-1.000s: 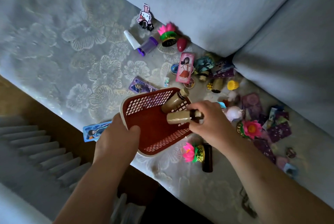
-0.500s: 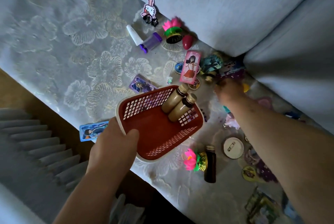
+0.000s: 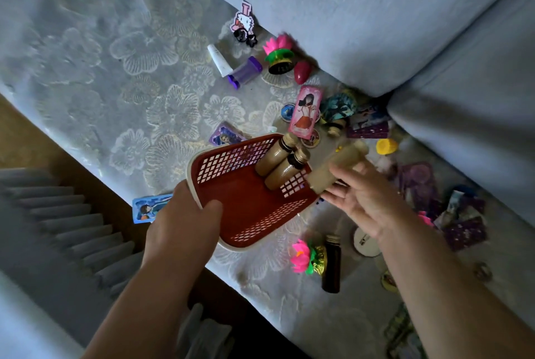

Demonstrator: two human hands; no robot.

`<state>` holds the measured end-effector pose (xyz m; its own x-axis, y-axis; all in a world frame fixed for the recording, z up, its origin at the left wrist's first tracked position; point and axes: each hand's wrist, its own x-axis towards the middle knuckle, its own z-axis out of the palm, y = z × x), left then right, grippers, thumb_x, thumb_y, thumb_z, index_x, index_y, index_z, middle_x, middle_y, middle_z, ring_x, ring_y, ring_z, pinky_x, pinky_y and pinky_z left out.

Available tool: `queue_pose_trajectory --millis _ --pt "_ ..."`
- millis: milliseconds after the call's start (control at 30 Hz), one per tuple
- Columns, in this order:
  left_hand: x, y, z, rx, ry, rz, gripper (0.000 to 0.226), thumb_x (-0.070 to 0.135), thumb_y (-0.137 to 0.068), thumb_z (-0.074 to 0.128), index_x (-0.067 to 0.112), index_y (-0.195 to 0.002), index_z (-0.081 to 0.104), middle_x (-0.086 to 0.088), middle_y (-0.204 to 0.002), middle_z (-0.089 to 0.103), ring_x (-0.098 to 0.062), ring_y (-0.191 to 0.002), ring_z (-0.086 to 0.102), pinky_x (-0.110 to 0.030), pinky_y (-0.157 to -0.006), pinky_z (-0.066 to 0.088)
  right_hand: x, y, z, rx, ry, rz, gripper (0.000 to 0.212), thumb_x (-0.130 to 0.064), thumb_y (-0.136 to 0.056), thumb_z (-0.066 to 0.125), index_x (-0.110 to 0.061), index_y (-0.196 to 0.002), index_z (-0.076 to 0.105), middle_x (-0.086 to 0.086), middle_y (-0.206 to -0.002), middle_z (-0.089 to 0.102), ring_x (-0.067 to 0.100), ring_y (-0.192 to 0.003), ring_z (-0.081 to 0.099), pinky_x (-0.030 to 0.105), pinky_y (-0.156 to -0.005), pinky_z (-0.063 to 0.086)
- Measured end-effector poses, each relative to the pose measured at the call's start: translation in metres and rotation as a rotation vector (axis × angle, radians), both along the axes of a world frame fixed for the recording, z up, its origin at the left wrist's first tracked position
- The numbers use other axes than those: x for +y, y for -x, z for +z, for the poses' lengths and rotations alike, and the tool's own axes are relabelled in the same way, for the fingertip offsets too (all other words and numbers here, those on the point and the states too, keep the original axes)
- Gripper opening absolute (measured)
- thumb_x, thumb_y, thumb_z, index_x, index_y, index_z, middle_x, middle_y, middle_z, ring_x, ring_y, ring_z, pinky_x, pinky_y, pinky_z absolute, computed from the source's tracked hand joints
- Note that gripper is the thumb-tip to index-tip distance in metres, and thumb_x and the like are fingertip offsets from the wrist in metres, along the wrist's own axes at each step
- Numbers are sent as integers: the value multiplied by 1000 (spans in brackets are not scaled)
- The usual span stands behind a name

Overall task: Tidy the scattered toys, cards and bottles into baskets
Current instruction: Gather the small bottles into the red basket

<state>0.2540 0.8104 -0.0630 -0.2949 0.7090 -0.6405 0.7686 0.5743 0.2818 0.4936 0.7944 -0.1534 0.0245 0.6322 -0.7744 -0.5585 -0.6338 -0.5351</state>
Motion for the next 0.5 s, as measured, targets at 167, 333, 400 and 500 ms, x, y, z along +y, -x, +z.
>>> queue_pose_trajectory --millis 167,333,400,500 --pt "-1 -5 2 3 7 -19 42 42 -74 46 24 -112 51 -7 -92 65 -31 -85 63 -47 -83 52 -7 31 -5 -624 -19 209 37 -40 -75 78 -19 -101 63 -8 -96 67 3 -91 62 20 -74 43" --pt "-2 -5 -3 40 -11 -24 22 30 -86 51 23 -107 45 -9 -94 62 -33 -87 58 -45 -83 48 6 19 -27 -906 -9 167 32 -43 -89 61 -12 -97 59 -6 -83 60 2 -72 54 23 -63 36" --pt "-2 -3 -6 39 -11 -13 25 32 -85 51 22 -107 47 -9 -93 62 -33 -87 59 -46 -84 49 21 2 -42 -1053 83 171 36 -38 -94 52 -5 -94 66 3 -85 67 15 -74 58 23 -64 34" --pt "-3 1 -10 28 -33 12 36 39 -73 46 22 -105 51 -7 -87 63 -33 -83 60 -48 -81 51 53 -13 -69 -1115 198 291 45 -44 -94 49 -3 -96 66 18 -99 69 32 -89 62 28 -66 36"
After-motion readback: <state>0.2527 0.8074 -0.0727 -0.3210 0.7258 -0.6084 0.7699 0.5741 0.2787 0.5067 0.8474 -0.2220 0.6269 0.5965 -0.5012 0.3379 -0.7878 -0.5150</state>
